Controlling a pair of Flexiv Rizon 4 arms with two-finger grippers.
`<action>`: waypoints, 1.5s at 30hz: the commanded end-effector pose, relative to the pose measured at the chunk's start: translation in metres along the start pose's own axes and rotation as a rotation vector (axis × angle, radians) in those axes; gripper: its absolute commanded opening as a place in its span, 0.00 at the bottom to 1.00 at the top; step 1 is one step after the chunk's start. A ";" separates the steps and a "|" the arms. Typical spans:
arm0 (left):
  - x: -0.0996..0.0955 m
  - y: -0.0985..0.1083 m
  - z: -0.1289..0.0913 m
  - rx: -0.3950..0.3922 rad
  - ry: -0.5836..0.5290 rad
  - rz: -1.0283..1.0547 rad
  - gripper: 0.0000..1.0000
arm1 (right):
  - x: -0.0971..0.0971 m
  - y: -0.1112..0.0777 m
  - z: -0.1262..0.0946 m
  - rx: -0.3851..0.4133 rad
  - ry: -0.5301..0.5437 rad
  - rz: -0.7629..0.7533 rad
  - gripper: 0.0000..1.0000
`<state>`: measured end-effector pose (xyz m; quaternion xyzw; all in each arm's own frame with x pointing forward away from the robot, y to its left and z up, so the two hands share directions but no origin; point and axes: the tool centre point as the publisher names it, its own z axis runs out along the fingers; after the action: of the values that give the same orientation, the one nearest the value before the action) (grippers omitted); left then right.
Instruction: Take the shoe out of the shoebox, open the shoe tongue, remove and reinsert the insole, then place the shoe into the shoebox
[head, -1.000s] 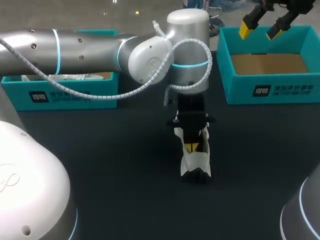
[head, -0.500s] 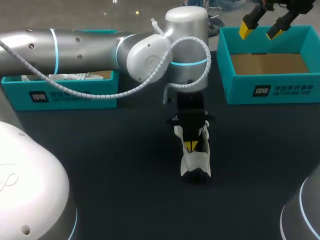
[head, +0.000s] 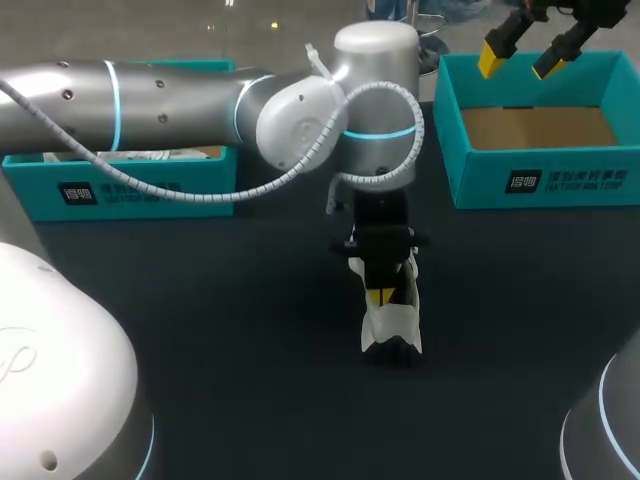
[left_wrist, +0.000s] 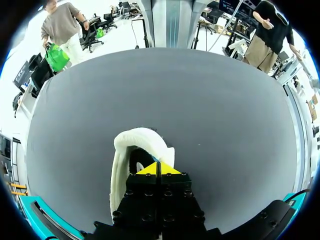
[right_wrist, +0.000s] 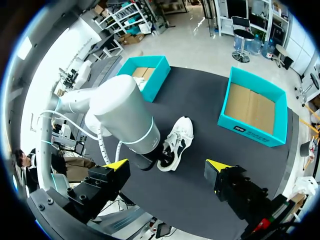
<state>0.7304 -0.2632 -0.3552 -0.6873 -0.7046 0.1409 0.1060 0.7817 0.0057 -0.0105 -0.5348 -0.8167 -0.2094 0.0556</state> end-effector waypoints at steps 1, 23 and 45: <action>-0.006 0.003 0.006 -0.011 0.006 -0.005 0.00 | 0.000 0.001 0.000 0.002 -0.001 0.001 1.00; -0.010 0.007 0.029 -0.071 0.023 -0.021 0.00 | 0.000 0.001 0.000 0.002 -0.001 0.001 1.00; -0.011 0.004 0.005 -0.179 0.001 -0.003 0.00 | 0.000 0.001 0.000 0.002 -0.001 0.001 1.00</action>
<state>0.7356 -0.2744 -0.3583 -0.6933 -0.7143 0.0810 0.0503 0.7816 0.0057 -0.0104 -0.5348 -0.8167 -0.2093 0.0556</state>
